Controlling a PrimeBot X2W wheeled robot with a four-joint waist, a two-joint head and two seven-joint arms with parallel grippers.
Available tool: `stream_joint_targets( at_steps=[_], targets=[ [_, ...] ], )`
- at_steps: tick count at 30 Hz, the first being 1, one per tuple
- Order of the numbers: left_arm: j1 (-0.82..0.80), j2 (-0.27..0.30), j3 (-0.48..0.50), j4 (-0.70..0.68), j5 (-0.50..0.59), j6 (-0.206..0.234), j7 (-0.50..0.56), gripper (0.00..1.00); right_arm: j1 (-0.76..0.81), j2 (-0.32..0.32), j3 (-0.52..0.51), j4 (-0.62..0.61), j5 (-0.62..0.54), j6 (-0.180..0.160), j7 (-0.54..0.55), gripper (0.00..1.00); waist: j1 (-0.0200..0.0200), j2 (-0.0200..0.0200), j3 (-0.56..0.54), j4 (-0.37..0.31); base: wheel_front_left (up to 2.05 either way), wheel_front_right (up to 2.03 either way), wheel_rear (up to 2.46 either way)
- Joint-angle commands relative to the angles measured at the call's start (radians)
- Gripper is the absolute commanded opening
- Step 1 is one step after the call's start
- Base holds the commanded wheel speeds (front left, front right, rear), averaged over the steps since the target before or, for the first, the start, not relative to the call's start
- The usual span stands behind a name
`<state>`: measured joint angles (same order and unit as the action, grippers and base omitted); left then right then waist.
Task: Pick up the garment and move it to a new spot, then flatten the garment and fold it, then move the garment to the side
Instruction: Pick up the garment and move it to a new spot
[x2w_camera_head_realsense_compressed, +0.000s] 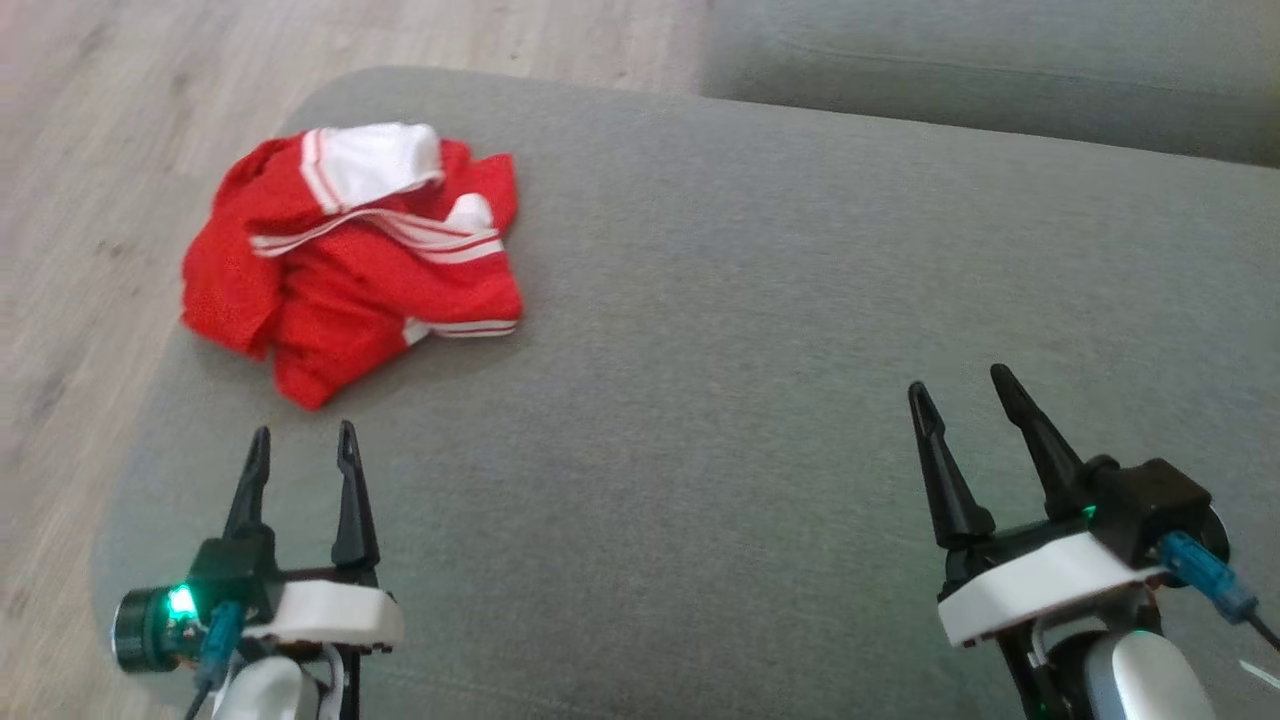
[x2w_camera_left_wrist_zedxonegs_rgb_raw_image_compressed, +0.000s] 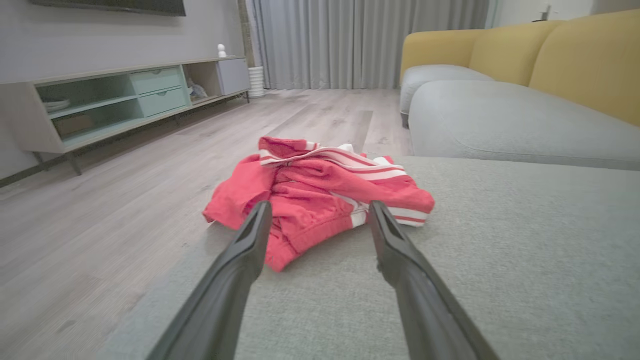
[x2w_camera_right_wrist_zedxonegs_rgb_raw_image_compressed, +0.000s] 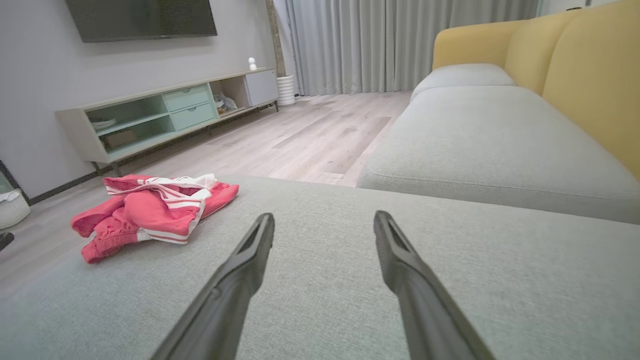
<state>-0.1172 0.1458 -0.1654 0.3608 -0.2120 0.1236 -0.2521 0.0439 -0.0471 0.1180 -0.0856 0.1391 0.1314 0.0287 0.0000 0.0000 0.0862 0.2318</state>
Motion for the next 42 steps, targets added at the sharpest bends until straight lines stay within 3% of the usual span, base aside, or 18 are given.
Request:
stream_joint_targets(
  at_steps=[1, 13, 21, 31, 41, 42],
  targets=[
    [-0.034, 0.007, 0.045, -0.041, -0.01, 0.007, -0.01, 1.0, -0.046, -0.014, 0.024, -0.042, -0.008, -0.001, 0.005, 1.0, 0.0, 0.0, 0.019, 0.042, 0.0, 0.0, 0.0],
    [-0.042, -0.027, 0.081, -0.072, 0.018, -0.002, -0.01, 1.0, -0.082, -0.038, 0.034, -0.072, -0.009, -0.001, 0.023, 1.0, 0.0, 0.0, 0.069, 0.085, 0.0, 0.0, 0.0],
    [-0.247, 0.023, 0.083, 0.014, 0.035, -0.045, 0.006, 1.0, -0.121, -0.077, 0.032, -0.127, -0.009, -0.001, 0.059, 1.0, 0.0, 0.0, 0.199, 0.058, 0.0, 0.0, 0.0],
    [-0.64, 0.11, 0.127, 0.277, -0.091, -0.176, 0.303, 1.0, -0.187, -0.14, 0.032, -0.18, 0.012, -0.001, 0.097, 1.0, 0.0, 0.0, 0.361, 0.028, 0.0, 0.0, 0.0],
    [-0.869, 0.172, 0.119, 0.494, -0.171, -0.235, 0.555, 1.0, -0.222, -0.167, 0.038, -0.185, 0.033, -0.001, 0.108, 1.0, 0.0, 0.0, 0.428, 0.002, 0.0, 0.0, 0.0],
    [-0.883, 0.171, 0.115, 0.507, -0.18, -0.238, 0.575, 0.78, -0.224, -0.169, 0.038, -0.185, 0.035, -0.001, 0.109, 1.0, 0.0, 0.0, 0.433, 0.002, 0.0, 0.0, 0.0]
  ],
)
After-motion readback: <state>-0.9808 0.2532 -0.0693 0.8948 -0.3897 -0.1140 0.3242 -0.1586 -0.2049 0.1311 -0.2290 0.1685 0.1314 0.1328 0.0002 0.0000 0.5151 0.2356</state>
